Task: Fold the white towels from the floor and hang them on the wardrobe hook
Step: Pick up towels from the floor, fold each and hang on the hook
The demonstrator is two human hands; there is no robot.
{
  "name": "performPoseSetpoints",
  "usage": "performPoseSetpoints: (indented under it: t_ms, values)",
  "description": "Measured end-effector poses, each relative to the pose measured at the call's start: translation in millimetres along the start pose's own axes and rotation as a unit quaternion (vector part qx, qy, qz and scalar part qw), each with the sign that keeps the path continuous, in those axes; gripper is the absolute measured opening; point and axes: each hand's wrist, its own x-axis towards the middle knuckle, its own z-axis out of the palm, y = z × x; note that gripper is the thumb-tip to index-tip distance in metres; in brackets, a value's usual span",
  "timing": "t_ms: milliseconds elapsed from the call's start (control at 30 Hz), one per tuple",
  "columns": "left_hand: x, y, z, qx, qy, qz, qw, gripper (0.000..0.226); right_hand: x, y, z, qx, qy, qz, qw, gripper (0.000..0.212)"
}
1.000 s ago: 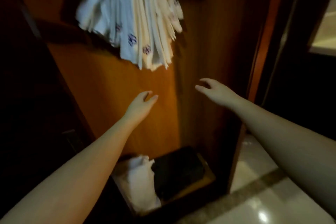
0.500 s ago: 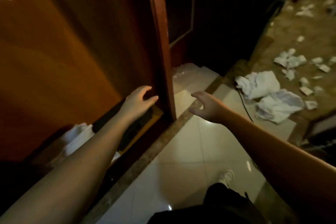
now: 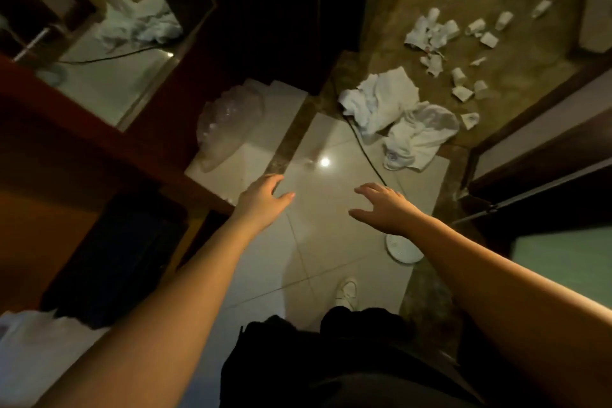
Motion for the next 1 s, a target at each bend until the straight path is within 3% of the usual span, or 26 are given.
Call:
performPoseSetpoints:
  t_ms: [333, 633, 833, 1000]
  values:
    - [171, 74, 78, 0.023, -0.116, 0.002, 0.993, 0.051, 89, 125, -21, 0.038, -0.047, 0.164, 0.985, 0.069]
    - [383, 118, 102, 0.085, -0.225, 0.014, 0.970, 0.049, 231, 202, -58, 0.144, -0.062, 0.277, 0.948, 0.067]
    - [504, 139, 137, 0.106, -0.277, 0.031, 0.954, 0.045, 323, 251, -67, 0.228, -0.046, 0.310, 0.922, 0.061]
    - [593, 148, 192, 0.082, -0.308, -0.008, 0.948, 0.045, 400, 308, -50, 0.260, -0.072, 0.314, 0.910, 0.059]
